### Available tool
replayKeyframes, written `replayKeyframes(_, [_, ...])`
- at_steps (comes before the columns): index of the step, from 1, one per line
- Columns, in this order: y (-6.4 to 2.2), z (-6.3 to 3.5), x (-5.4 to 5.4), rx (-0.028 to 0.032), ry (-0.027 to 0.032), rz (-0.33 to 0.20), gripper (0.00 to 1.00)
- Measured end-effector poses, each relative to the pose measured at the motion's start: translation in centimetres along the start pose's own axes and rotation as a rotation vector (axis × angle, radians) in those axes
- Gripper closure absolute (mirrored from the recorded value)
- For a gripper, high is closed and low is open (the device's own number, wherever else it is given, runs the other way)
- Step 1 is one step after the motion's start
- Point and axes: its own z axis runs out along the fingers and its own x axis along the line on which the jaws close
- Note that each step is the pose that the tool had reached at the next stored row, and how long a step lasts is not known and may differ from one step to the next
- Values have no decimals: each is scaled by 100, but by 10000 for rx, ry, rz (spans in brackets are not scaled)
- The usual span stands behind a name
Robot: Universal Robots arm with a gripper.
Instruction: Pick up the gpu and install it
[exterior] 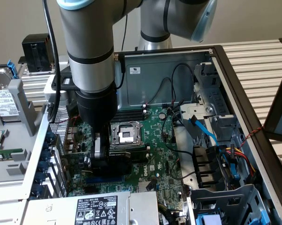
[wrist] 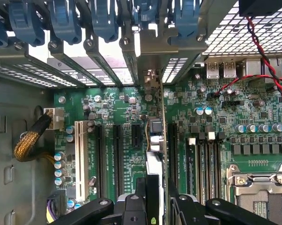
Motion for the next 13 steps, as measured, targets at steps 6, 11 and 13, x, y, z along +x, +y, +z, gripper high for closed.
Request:
replayKeyframes(6, [0,1,0,2,2,-68,73])
replayKeyframes(11, [0,1,0,4,4,-149,73])
replayKeyframes(13, [0,2,0,6,5,-182,73])
